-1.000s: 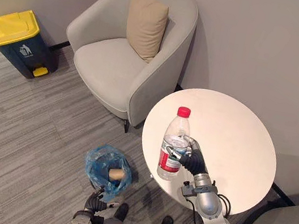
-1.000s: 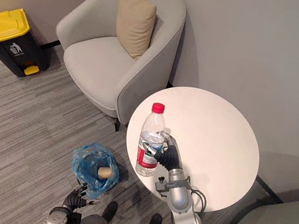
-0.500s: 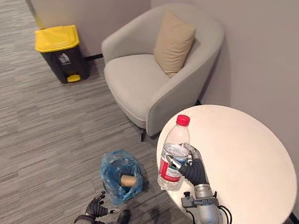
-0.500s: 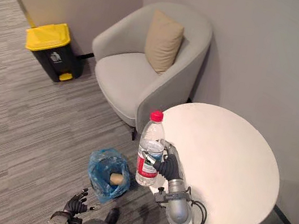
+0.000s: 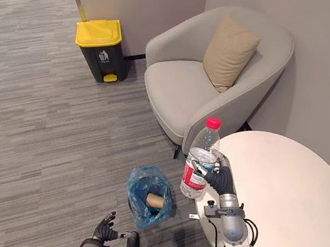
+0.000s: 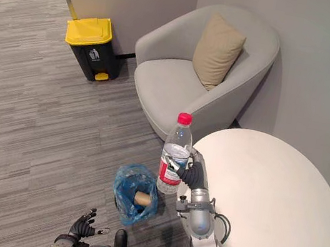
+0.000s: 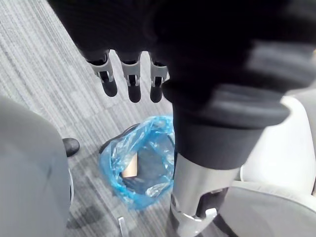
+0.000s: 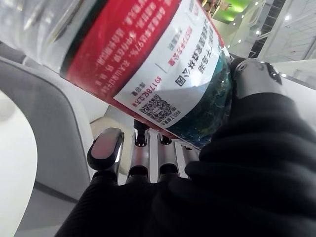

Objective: Gather rubbish on tea table into small bin, then transfer packed bag to large trash can.

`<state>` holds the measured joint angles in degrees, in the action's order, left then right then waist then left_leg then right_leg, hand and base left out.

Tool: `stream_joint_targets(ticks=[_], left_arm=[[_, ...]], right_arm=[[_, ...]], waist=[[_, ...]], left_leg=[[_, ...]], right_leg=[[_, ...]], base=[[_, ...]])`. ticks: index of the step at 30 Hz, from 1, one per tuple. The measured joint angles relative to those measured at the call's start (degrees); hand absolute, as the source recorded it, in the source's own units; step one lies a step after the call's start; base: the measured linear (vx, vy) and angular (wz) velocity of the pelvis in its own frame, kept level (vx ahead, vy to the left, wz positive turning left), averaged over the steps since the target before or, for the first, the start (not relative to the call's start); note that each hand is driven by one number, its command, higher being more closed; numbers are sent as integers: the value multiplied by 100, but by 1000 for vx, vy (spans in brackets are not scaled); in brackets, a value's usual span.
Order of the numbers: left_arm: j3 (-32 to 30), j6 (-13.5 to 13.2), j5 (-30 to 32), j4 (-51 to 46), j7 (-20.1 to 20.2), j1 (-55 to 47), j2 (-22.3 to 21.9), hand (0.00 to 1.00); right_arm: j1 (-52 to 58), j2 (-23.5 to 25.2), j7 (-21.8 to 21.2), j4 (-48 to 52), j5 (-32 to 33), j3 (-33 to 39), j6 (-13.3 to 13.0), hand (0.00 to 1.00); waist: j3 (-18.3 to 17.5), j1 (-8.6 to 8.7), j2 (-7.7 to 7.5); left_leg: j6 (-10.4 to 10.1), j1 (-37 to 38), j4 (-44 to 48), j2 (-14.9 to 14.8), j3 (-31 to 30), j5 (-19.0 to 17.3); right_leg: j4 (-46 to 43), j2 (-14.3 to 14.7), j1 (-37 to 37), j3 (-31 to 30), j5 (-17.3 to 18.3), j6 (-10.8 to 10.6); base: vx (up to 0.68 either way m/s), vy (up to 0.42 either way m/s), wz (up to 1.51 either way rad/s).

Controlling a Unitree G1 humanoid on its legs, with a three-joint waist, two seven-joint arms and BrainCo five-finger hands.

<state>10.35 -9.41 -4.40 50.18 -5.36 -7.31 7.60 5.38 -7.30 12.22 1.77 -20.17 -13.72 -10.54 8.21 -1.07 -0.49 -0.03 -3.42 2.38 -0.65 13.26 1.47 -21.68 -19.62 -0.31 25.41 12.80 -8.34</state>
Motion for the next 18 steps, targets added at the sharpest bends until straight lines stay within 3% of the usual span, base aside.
stream_joint_targets(ticks=[2,3,4,5,7,8,9,13,18], left_arm=[[26,-1,4,-28,3,2,33,0],[23,-2,3,-40,2,-11,46,0],[22,0,4,-76,0,-22,53,0],[25,4,4,-100,0,-16,41,0],[14,5,2,-125,-6,8,99,0],[14,3,4,-123,-3,11,139,0],[20,-3,15,-110,18,19,194,0],[-19,-16,59,-67,21,87,11,0],[-171,-11,71,-41,33,46,-19,0]], right_arm=[[-68,-3,-10,-151,-58,-45,59,100],[-67,-13,-16,-228,-73,-50,85,100],[-56,-101,-23,-275,-76,-52,89,100],[-46,-103,-34,-275,-78,-52,88,100],[-47,-102,-119,-257,-81,-67,84,100],[-47,-100,-119,-256,-81,-65,82,100],[-51,-94,-119,-239,-79,-58,73,100],[-48,-213,-122,-269,-78,49,71,100],[-35,-176,-135,-267,-50,170,70,100]], waist=[[51,28,-16],[48,42,-9],[57,67,30],[82,122,58],[112,240,-8],[122,247,-47],[100,259,-277],[139,185,37],[133,164,58]], left_leg=[[33,-69,292,69,-68,-244],[71,-93,445,76,-177,-331],[119,-85,521,5,-389,-372],[130,-101,562,-29,-500,-377],[88,-210,616,-98,-932,-349],[29,-226,666,-76,-973,-320],[-46,-304,877,102,-1129,-383],[-131,-303,781,11,-1422,-377],[-174,-225,648,-84,-1569,-351]], right_leg=[[-465,-102,-162,-551,-32,179],[-815,-19,-327,-1053,-129,497],[-1245,227,-615,-1660,-97,945],[-1240,412,-653,-1909,27,881],[-839,1251,-908,-2712,375,620],[-618,1340,-910,-2764,318,625],[-154,1349,-916,-2803,-90,520],[164,1393,-625,-2496,-116,513],[651,1503,-275,-2274,-290,528]], base=[[29,84,11],[123,103,44],[143,74,55],[145,-1,79],[96,-82,95],[82,-88,92],[92,-96,83],[95,-83,40],[69,-38,17]])
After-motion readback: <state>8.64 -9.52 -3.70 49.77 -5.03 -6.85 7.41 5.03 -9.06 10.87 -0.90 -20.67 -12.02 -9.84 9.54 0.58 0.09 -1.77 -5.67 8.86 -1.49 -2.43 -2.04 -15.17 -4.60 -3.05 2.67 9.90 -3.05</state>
